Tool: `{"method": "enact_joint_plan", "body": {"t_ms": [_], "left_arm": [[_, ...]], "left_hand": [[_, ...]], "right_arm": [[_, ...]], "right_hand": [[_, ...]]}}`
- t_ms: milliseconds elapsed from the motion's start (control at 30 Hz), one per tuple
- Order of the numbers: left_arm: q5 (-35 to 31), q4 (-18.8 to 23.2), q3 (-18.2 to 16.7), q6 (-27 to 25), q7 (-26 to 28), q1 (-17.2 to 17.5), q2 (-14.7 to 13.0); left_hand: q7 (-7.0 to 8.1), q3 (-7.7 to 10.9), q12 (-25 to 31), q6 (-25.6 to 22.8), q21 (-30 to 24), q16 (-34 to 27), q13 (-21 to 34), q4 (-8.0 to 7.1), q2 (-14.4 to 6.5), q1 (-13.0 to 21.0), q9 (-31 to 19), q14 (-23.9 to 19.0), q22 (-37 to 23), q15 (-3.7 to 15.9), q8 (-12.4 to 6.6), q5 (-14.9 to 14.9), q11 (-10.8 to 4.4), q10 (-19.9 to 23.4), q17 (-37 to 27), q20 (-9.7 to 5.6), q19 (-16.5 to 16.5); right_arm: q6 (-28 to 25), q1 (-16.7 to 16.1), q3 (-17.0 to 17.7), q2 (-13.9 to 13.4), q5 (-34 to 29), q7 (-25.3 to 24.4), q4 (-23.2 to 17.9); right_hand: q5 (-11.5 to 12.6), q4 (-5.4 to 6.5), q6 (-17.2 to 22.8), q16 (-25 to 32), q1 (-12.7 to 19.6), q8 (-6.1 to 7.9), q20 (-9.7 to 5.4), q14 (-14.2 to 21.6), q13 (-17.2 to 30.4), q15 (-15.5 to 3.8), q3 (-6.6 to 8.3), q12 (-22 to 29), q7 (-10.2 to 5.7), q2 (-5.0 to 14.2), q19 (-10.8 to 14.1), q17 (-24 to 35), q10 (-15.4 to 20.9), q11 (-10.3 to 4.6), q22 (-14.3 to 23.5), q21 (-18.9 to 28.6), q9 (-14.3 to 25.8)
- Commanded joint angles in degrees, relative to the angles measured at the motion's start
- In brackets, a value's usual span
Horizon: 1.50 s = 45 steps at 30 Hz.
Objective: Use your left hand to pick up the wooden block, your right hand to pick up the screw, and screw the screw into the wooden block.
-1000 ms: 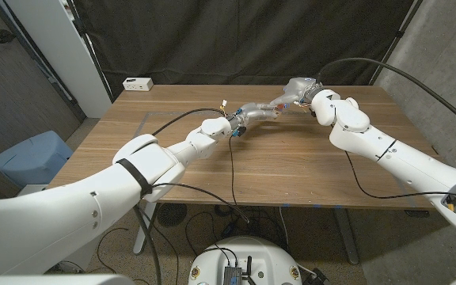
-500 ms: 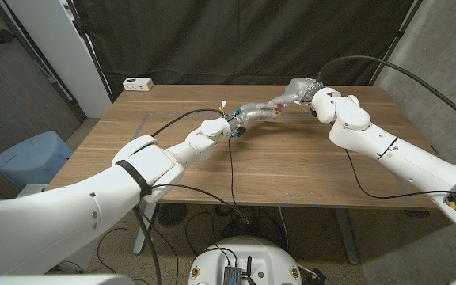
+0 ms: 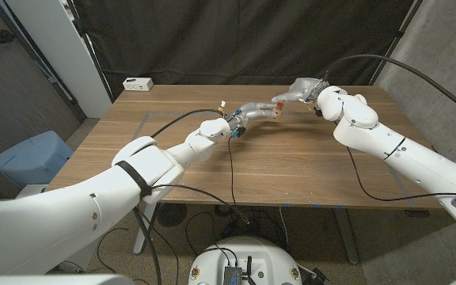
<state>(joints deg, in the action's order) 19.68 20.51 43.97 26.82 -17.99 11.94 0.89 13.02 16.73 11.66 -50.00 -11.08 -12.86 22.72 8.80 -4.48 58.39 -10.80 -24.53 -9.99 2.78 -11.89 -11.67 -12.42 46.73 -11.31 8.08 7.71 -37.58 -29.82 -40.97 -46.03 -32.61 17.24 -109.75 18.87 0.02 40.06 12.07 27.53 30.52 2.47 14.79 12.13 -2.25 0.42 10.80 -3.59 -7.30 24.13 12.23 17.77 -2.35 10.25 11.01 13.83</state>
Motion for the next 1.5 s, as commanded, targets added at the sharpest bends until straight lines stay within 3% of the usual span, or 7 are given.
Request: {"method": "enact_joint_plan", "body": {"t_ms": [33,333,567,1233,1500], "left_arm": [[0.19,-0.03,-0.27,-0.90,0.44,-0.22,0.23],[0.46,-0.06,-0.48,-1.43,1.28,-0.22,0.44],[0.80,-0.12,-0.63,-2.94,1.87,-0.58,0.89],[3.15,-0.31,-1.95,-7.60,3.20,-2.01,3.04],[4.86,-0.04,-3.66,-7.52,2.70,-1.18,3.53]], "left_hand": [[-2.29,0.47,0.28,-2.84,-0.42,-0.03,0.26,-0.20,-0.56,-0.27,-0.32,-0.58,-0.23,3.79,-0.49,-0.19,-0.02,0.44,-0.14,-0.01,0.44],[-2.38,0.49,0.27,-2.78,-0.40,0.01,0.25,-0.20,-0.51,-0.37,-0.32,-0.60,-0.24,3.79,-0.46,-0.20,-0.01,0.41,-0.11,0.05,0.44],[-2.35,0.48,0.29,-2.69,-0.41,0.00,0.24,-0.15,-0.43,-0.36,-0.32,-0.65,-0.24,3.80,-0.42,-0.19,-0.01,0.45,-0.10,0.06,0.48],[-2.29,0.44,0.35,-2.65,-0.37,0.01,0.22,-0.21,-0.39,-0.53,-0.30,-0.62,-0.25,3.88,-0.40,-0.16,-0.04,0.63,-0.13,-0.01,0.42],[-2.21,0.37,0.36,-2.67,-0.38,-0.01,0.22,-0.19,-0.27,-0.60,-0.30,-0.65,-0.26,3.85,-0.40,-0.13,-0.04,0.67,-0.12,-0.06,0.46]], "right_arm": [[-1.41,-3.33,4.28,-0.54,7.58,-5.45,-2.36],[-2.81,-5.06,6.64,0.70,13.67,-11.05,-2.72],[-1.91,-6.89,8.89,1.39,19.04,-15.77,-2.70],[6.77,-13.65,16.28,4.27,34.42,-29.10,-0.71],[10.76,-16.14,18.70,5.72,39.91,-32.86,0.13]], "right_hand": [[0.32,-0.19,-2.05,-0.33,0.18,-1.03,0.05,-0.57,0.21,-0.99,0.15,0.10,0.07,0.77,-0.63,0.01,-0.61,0.17,0.23,0.11,-0.23],[0.35,-0.33,-3.88,-0.46,0.54,-2.18,0.32,-1.03,0.24,-0.70,0.25,0.19,-0.57,1.20,-1.41,-0.14,-1.10,0.07,0.24,0.01,-0.58],[0.30,-0.38,-5.29,-0.45,0.76,-3.23,0.42,-1.27,0.24,-0.45,0.40,0.33,-0.07,1.77,-1.72,-0.21,-1.35,-0.02,0.23,0.06,-0.95],[-0.24,-0.30,-9.14,-0.33,0.76,-6.05,0.22,-1.78,0.19,-0.22,0.66,0.74,-0.41,3.16,-2.36,-0.22,-1.32,0.29,0.23,0.14,-1.82],[-0.63,-0.33,-10.40,-0.31,0.82,-7.24,-0.01,-2.07,0.14,-0.09,0.79,0.81,-1.45,3.74,-2.60,-0.24,-1.45,0.54,0.22,0.18,-2.27]]}}
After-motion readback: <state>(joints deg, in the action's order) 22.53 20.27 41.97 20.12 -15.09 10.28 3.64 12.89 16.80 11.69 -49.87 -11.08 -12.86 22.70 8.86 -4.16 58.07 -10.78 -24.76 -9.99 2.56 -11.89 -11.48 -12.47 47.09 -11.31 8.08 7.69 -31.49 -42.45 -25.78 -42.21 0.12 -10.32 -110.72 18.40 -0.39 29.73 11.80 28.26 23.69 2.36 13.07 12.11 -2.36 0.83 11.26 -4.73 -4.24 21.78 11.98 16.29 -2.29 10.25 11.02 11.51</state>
